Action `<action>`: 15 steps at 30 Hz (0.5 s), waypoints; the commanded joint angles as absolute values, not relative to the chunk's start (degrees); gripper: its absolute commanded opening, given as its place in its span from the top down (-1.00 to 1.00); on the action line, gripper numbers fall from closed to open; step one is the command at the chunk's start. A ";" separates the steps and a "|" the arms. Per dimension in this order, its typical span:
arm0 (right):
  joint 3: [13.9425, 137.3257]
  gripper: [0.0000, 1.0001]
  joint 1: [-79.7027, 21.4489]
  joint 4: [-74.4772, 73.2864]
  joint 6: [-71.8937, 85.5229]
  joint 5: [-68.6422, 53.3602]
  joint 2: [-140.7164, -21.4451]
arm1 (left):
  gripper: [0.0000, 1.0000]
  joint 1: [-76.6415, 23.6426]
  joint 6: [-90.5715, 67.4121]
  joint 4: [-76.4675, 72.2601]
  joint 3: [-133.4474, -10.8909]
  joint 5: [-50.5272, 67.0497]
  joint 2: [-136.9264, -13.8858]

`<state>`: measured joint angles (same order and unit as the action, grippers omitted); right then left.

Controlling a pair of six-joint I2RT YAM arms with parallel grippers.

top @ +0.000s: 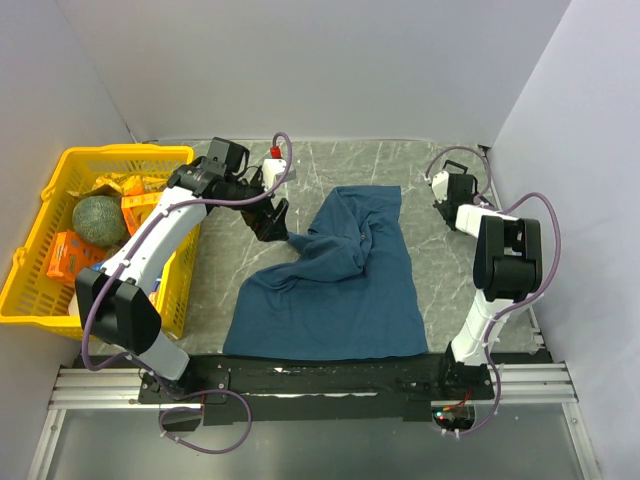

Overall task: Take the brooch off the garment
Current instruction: Place the brooch in the brooch box.

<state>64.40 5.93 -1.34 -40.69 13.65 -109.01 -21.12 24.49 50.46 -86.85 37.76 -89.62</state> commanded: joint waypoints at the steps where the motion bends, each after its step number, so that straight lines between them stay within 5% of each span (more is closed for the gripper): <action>1: 66.88 0.40 6.59 -3.07 -39.55 11.60 -104.68 | -0.93 -20.83 24.17 50.10 -88.68 39.90 -87.71; 15: 68.82 0.42 5.45 -22.04 -35.33 -5.96 -91.34 | -0.93 -20.92 22.59 48.34 -88.16 40.52 -86.31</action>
